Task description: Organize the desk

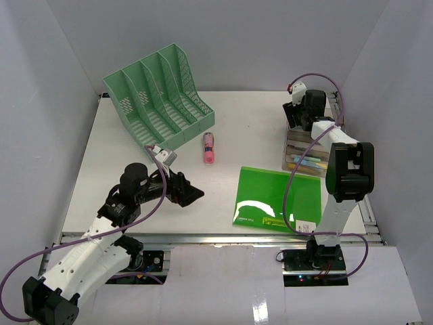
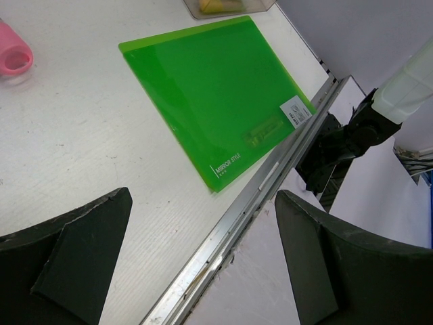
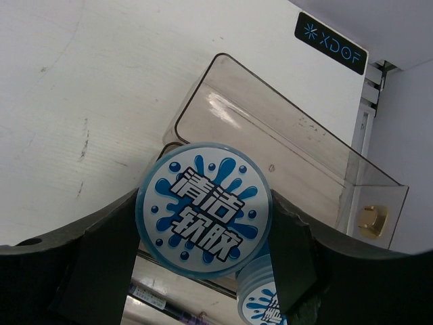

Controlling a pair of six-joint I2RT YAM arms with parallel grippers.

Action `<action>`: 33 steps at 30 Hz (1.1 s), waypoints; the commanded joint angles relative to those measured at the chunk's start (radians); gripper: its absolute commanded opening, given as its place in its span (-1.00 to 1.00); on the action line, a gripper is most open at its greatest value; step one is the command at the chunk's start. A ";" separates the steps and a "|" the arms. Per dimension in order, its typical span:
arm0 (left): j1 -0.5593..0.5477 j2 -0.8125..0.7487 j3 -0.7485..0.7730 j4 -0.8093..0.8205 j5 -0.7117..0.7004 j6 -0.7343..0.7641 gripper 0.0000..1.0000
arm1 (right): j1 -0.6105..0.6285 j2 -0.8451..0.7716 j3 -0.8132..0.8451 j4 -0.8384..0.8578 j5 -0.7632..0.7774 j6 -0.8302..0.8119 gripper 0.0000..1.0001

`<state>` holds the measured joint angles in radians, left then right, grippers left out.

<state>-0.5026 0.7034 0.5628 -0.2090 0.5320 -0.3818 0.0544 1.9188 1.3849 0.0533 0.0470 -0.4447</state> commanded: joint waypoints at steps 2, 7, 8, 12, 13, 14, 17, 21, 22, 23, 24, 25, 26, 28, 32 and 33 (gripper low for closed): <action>0.000 -0.002 -0.012 0.018 0.011 -0.002 0.96 | 0.001 -0.055 -0.022 0.028 -0.035 -0.016 -0.80; 0.001 -0.004 -0.014 0.020 0.011 -0.003 0.96 | 0.001 -0.062 -0.029 0.023 -0.038 -0.014 -0.64; 0.000 -0.002 -0.014 0.020 0.011 -0.003 0.96 | 0.001 -0.064 -0.029 0.020 -0.038 -0.012 -0.56; -0.001 -0.003 -0.014 0.021 0.014 -0.003 0.96 | 0.001 -0.063 -0.016 0.002 -0.038 -0.006 -0.20; -0.001 -0.005 -0.014 0.022 0.014 -0.003 0.96 | 0.001 -0.063 -0.014 -0.002 -0.038 -0.006 -0.09; -0.001 -0.005 -0.013 0.022 0.013 -0.003 0.96 | 0.001 -0.065 -0.012 -0.004 -0.038 -0.006 0.03; 0.000 -0.006 -0.012 0.021 0.013 -0.003 0.96 | 0.001 -0.071 -0.005 -0.013 -0.038 -0.004 0.36; 0.000 -0.013 -0.014 0.022 0.013 -0.003 0.96 | 0.001 -0.097 0.025 -0.037 -0.039 0.000 0.96; 0.000 -0.016 -0.014 0.021 0.012 -0.002 0.96 | 0.001 -0.102 0.032 -0.042 -0.038 0.003 0.92; 0.000 -0.020 -0.014 0.021 0.010 -0.002 0.96 | 0.001 -0.108 0.039 -0.048 -0.038 0.005 0.86; -0.001 -0.023 -0.014 0.022 0.009 -0.002 0.96 | 0.001 -0.115 0.049 -0.057 -0.050 0.008 0.81; 0.000 -0.025 -0.014 0.022 0.007 -0.002 0.96 | 0.001 -0.123 0.063 -0.072 -0.074 0.012 0.80; 0.000 -0.027 -0.015 0.021 0.005 -0.002 0.96 | 0.001 -0.128 0.074 -0.092 -0.083 0.014 0.80; 0.000 -0.034 -0.014 0.019 0.000 -0.002 0.96 | 0.001 -0.151 0.095 -0.161 -0.166 0.014 0.80; 0.001 -0.052 -0.008 0.004 -0.017 0.001 0.96 | 0.023 -0.161 0.177 -0.340 -0.481 0.045 0.80; 0.001 -0.062 -0.004 -0.005 -0.029 0.001 0.96 | 0.050 -0.159 0.185 -0.390 -0.557 0.060 0.80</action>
<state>-0.5026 0.6788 0.5514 -0.2035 0.5309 -0.3852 0.0566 1.8023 1.4674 -0.1233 -0.1472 -0.4382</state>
